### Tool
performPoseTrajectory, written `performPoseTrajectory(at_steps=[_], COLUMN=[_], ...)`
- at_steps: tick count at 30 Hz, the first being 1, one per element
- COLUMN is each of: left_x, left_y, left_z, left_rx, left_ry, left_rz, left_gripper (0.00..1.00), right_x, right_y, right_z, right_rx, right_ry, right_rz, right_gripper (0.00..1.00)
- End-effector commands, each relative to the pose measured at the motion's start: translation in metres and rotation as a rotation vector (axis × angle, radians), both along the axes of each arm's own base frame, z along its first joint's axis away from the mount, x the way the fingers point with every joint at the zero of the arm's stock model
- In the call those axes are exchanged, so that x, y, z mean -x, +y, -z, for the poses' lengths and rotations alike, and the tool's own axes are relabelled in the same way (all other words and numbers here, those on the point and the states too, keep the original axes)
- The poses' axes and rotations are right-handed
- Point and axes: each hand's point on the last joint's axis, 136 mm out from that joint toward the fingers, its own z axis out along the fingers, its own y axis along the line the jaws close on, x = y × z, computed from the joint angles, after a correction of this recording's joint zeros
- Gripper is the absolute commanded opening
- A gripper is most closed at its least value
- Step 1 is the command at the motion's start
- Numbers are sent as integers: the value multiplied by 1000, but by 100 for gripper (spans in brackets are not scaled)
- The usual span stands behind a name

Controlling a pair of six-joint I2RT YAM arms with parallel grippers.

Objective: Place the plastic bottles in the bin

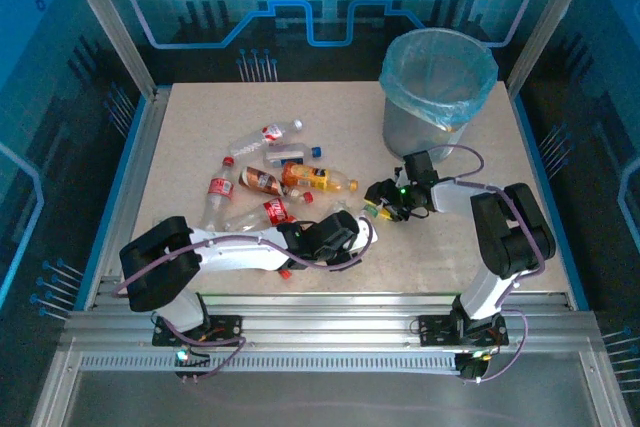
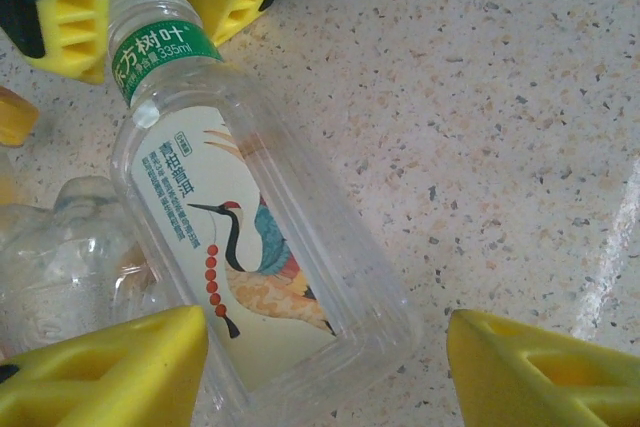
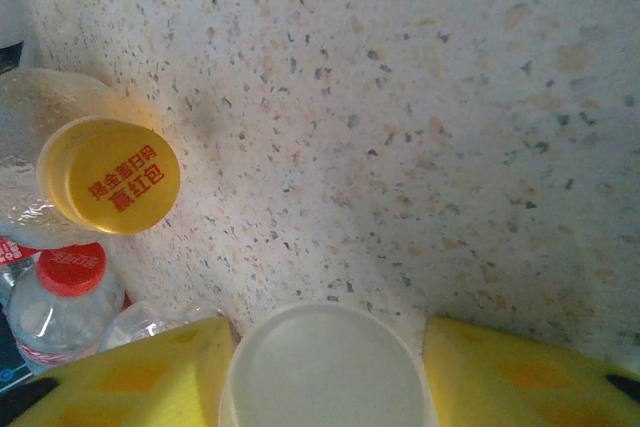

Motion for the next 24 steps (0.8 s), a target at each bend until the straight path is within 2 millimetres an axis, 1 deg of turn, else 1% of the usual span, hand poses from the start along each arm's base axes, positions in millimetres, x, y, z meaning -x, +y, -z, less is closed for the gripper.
performPoseTrajectory(at_steps=[1,7,13,15,20,24], left_x=[-4,-7,-12,-13,-12,-12], left_y=[-7,-8,-5,-2,2,3], left_z=[-10,-23,-41,-43,-41,-42], left_rx=[22,64,100,101,97,102], left_ry=[-32,-61,-100,-110,-109,-106], left_rz=[-2,-11,-42,-50,-59,-68], left_gripper=[66,66,67,67,67,67], right_x=[1,2,2,1,1,1], right_y=[-4,-8,-10,-12,-14,-14], right_z=[6,0,-4,-5,-9,-16], right_rx=[-21,-18,-15,-10,-3,-8], right_ry=[9,-5,-17,-20,-34,-48], right_rz=[11,13,11,13,14,18], right_gripper=[52,45,42,41,38,35])
